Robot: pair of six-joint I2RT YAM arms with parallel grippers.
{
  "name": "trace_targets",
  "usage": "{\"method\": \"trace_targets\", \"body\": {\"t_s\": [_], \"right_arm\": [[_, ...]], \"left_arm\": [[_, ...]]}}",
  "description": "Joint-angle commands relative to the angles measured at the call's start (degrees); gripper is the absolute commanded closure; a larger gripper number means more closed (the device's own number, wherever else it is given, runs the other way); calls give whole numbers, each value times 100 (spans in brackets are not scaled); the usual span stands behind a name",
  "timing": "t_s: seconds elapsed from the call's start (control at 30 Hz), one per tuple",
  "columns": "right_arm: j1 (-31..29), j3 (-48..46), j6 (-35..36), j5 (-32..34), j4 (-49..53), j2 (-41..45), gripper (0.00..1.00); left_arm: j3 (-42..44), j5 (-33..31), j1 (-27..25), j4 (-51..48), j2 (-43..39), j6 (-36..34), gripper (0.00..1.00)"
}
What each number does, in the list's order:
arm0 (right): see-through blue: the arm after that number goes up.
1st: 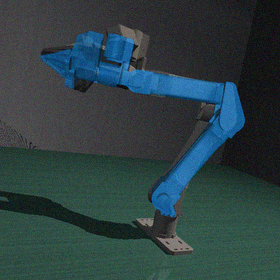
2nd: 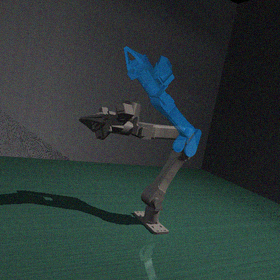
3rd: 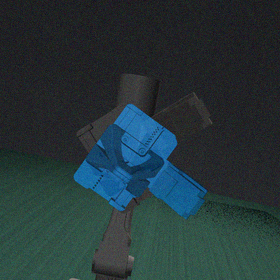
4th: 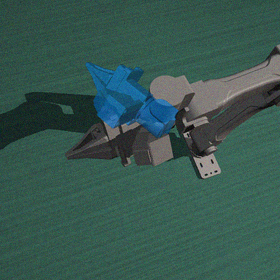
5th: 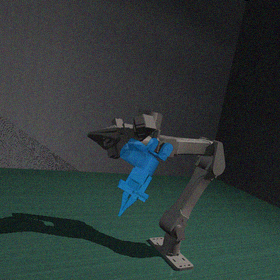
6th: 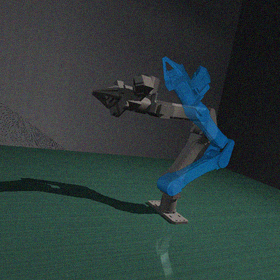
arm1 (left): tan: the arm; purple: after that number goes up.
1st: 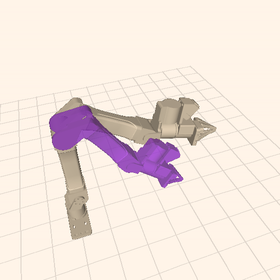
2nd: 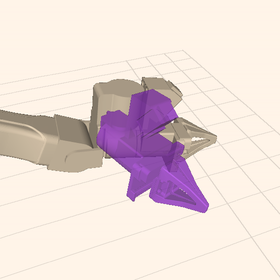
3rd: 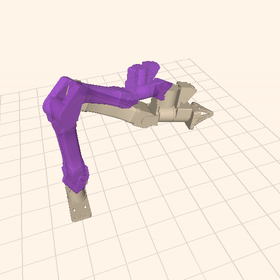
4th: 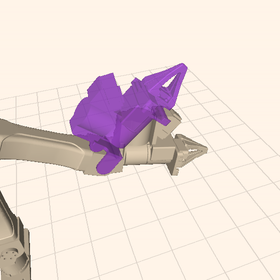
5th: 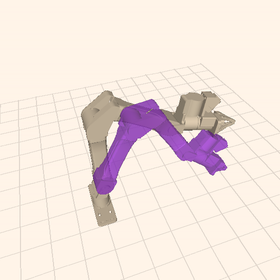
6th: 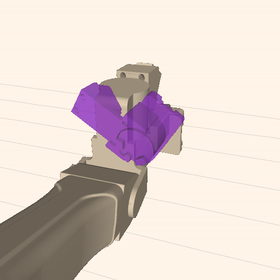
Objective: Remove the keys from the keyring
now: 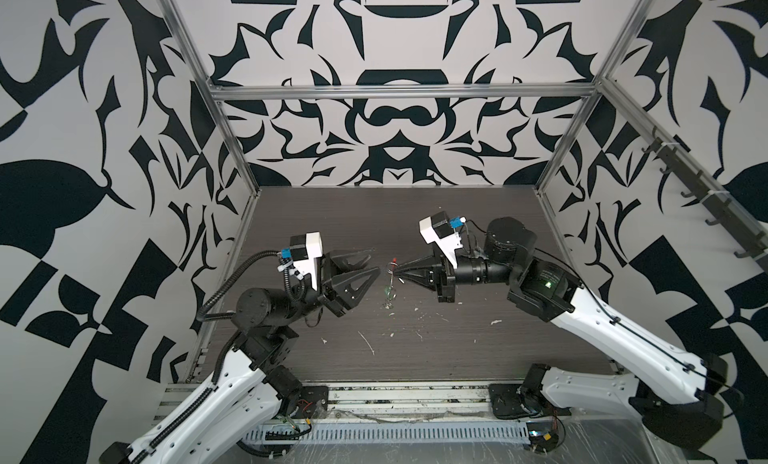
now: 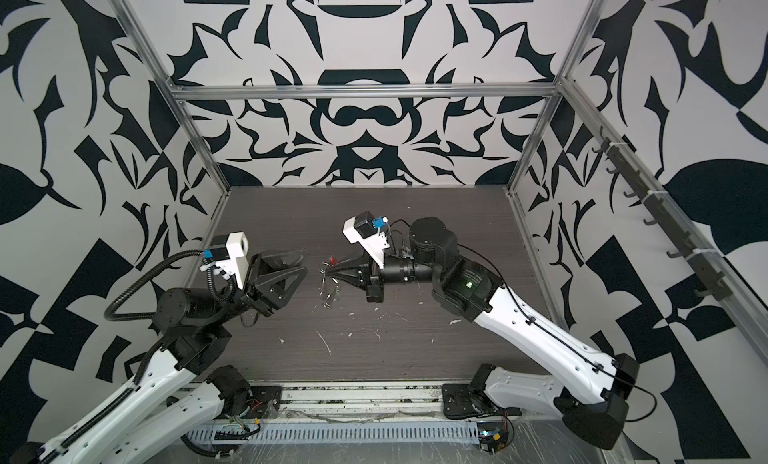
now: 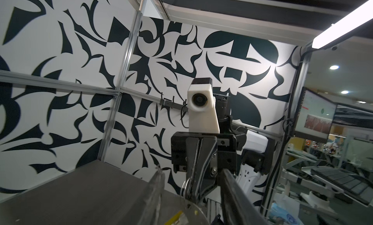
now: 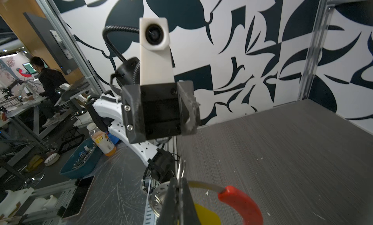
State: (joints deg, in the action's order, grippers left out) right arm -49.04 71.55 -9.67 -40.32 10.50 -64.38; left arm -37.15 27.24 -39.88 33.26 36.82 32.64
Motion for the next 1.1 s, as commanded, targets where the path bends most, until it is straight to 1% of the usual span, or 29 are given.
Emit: {"method": "trace_targets", "body": {"t_s": [0.0, 0.07, 0.17, 0.3, 0.5, 0.57, 0.7, 0.87, 0.93, 1.0, 1.07], "right_arm": [[155, 480, 533, -175, 1047, -59, 100], [265, 644, 742, -281, 1470, -171, 100], [435, 869, 1019, -470, 2044, -319, 100], [527, 1148, 1331, -665, 2653, -542, 100], [526, 1463, 1632, -727, 3281, -723, 100], [526, 1517, 1667, -777, 3381, -732, 100], [527, 1518, 1695, -786, 3426, -747, 100], [527, 1527, 1670, -812, 3415, -785, 100], [527, 1534, 1661, -821, 3406, -808, 100], [522, 1555, 1647, -825, 3415, -829, 100], [527, 1570, 1649, -829, 3422, -846, 100]], "left_arm": [[-480, 92, -2, -1500, -7, -449, 50], [-763, 259, -2, -2127, 128, -541, 49], [-1177, 690, -2, -2992, 454, -705, 49], [-1550, 1041, -2, -3737, 878, -802, 48], [-1775, 1059, -2, -4475, 1098, -1042, 47], [-1813, 1023, -2, -4654, 1138, -1100, 48], [-1883, 1362, -2, -4698, 1246, -1098, 58], [-1934, 1513, -2, -4625, 1305, -1068, 61], [-1937, 1590, -2, -4562, 1349, -1034, 66], [-1941, 1660, -1, -4517, 1396, -1001, 73], [-1949, 1673, -2, -4488, 1433, -971, 75]]}}
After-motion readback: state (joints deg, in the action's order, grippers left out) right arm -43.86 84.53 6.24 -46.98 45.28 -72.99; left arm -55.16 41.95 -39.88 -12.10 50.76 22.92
